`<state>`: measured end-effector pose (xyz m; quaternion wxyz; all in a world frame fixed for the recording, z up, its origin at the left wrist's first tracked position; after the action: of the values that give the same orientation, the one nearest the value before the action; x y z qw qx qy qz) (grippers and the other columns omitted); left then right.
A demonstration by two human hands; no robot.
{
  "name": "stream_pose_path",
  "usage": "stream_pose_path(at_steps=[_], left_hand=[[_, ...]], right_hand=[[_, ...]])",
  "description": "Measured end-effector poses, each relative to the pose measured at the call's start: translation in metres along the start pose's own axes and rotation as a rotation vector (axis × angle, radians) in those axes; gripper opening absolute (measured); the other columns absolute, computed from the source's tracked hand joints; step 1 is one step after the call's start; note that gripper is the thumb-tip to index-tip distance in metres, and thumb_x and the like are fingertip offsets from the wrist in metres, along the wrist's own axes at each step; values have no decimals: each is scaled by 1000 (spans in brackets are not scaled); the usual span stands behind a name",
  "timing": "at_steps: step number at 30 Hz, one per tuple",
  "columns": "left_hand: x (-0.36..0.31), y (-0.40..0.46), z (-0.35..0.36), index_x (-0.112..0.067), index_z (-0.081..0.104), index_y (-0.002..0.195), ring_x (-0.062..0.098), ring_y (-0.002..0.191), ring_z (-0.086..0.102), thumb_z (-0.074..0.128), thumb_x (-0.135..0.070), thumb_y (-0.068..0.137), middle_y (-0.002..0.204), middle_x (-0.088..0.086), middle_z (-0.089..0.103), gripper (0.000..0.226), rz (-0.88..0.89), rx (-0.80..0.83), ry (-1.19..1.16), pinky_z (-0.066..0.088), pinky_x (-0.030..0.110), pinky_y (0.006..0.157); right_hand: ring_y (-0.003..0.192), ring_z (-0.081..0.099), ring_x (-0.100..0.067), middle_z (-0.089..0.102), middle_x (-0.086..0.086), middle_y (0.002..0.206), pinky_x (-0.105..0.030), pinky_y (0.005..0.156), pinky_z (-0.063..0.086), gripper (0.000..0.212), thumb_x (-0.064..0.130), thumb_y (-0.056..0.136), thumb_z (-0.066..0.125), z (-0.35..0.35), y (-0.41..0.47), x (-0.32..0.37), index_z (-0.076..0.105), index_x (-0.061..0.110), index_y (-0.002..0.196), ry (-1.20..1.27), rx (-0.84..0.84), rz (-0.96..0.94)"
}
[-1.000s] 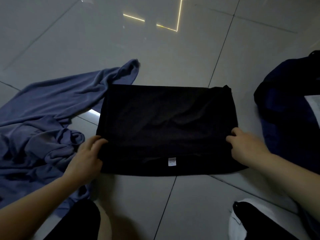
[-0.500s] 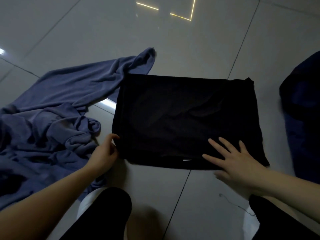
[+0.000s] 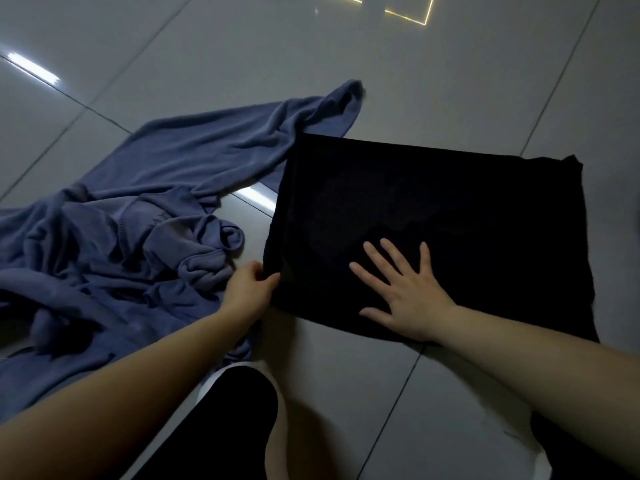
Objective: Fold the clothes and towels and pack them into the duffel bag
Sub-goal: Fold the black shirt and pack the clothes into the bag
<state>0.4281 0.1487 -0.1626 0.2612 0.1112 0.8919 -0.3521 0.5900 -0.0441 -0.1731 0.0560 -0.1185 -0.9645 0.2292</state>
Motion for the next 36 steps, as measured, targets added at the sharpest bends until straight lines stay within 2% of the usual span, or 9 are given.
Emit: stream_pose_path(at_steps=[5, 10, 13, 15, 20, 24, 27, 30, 36], left_hand=[[12, -4, -12, -13, 42, 72, 21, 64, 51, 68, -6, 86, 65, 7, 47, 30, -50, 50, -333, 44, 29, 52], [21, -7, -5, -13, 50, 96, 18, 63, 52, 65, 2, 86, 85, 6, 52, 24, -219, 164, -517, 51, 32, 53], [14, -15, 7, -13, 60, 91, 11, 49, 45, 59, -2, 90, 68, 4, 50, 11, -305, 355, -581, 48, 23, 47], [6, -16, 10, -12, 58, 81, 13, 52, 50, 62, -8, 89, 63, 4, 50, 9, -306, 399, -586, 46, 24, 48], [7, -2, -12, -4, 57, 82, 27, 62, 63, 67, -6, 84, 73, 14, 61, 11, -194, 157, -512, 53, 31, 50], [13, -1, -14, -11, 49, 74, 27, 73, 60, 66, -6, 87, 76, 11, 58, 21, -141, 86, -297, 55, 41, 66], [11, -6, -9, -16, 60, 84, 22, 80, 61, 61, -23, 92, 89, 9, 63, 11, -211, 134, -372, 55, 41, 73], [-6, -5, -6, -14, 60, 103, 23, 88, 66, 74, -44, 79, 98, 5, 67, 41, -126, 159, -271, 57, 41, 78], [-20, -17, 27, -16, 49, 113, 25, 102, 63, 83, -14, 72, 115, 6, 62, 53, -60, 249, -192, 53, 44, 91]], right_hand=[[146, 13, -32, 17, -8, 160, -78, 98, 17, 75, 73, 90, 8, 8, 0, -5, 21, 31, 151, -22, -9, 23], [145, 19, -34, 20, -10, 159, -78, 97, 19, 75, 73, 91, 10, 8, 1, -3, 24, 29, 150, -33, -56, 26], [145, 20, -34, 19, -10, 159, -79, 97, 20, 75, 73, 91, 10, 9, 2, -3, 24, 29, 151, -38, -69, 20], [145, 19, -34, 19, -10, 159, -79, 97, 20, 75, 73, 91, 9, 9, 3, -3, 23, 29, 151, -34, -66, 26], [145, 18, -34, 19, -10, 159, -79, 98, 19, 75, 72, 91, 7, 10, 3, -2, 22, 29, 151, -25, -56, 39], [146, 18, -34, 17, -10, 159, -79, 99, 19, 76, 73, 91, 7, 8, 2, 0, 19, 29, 151, -20, -71, 40], [145, 18, -35, 20, -11, 159, -78, 100, 17, 76, 73, 91, 9, 8, 1, 0, 22, 28, 151, -25, -70, 17], [145, 17, -35, 19, -12, 159, -76, 101, 15, 78, 75, 90, 12, 10, -1, 4, 25, 27, 151, -49, -84, -33], [143, 21, -36, 25, -13, 157, -77, 98, 19, 83, 79, 87, 16, 6, -9, 5, 30, 26, 149, -30, -111, -26]])
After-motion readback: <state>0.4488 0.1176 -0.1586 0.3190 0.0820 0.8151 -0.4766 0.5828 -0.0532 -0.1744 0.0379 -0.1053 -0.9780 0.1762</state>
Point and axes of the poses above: each hand's wrist, its own y-axis towards the middle knuckle, its own z-axis out of the palm, x = y × z, the point moved 9 cm from there along y, towards the middle knuckle
